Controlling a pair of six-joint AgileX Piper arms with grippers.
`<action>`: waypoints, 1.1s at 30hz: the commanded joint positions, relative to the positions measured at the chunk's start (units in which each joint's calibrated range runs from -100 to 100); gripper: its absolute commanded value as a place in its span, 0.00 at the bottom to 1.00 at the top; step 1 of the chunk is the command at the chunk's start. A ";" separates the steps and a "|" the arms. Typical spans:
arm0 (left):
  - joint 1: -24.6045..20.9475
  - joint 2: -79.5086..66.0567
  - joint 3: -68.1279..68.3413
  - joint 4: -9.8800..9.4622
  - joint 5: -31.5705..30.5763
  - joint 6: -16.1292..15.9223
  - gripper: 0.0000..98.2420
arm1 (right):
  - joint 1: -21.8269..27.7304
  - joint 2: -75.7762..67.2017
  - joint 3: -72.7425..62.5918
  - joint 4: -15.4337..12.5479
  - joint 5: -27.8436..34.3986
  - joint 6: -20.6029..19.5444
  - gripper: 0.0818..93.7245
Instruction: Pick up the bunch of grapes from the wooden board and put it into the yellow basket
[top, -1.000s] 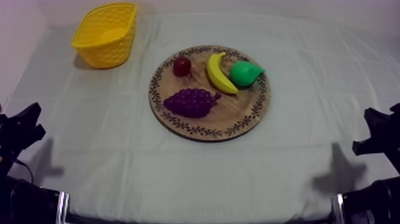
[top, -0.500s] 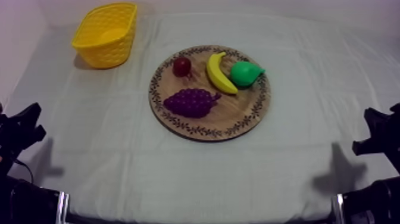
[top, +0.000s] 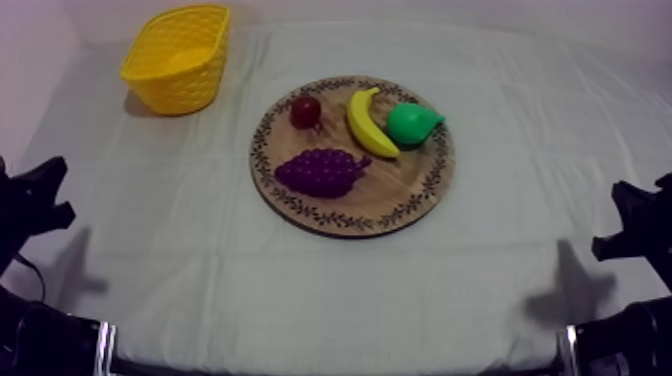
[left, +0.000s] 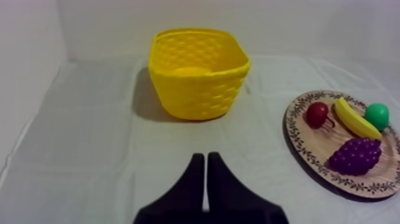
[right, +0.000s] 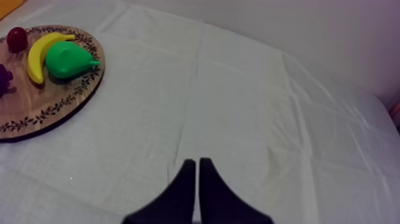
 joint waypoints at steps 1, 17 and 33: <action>0.71 5.90 -4.37 0.04 -0.16 -0.52 0.00 | 0.01 0.02 -0.01 -0.01 -0.01 0.00 0.00; 10.02 36.78 -39.84 0.71 8.77 -6.05 0.00 | 0.01 0.02 -0.01 -0.01 -0.01 0.00 0.00; 15.46 58.42 -60.29 2.20 14.79 -8.90 0.00 | 0.01 0.02 -0.01 -0.01 -0.01 0.00 0.00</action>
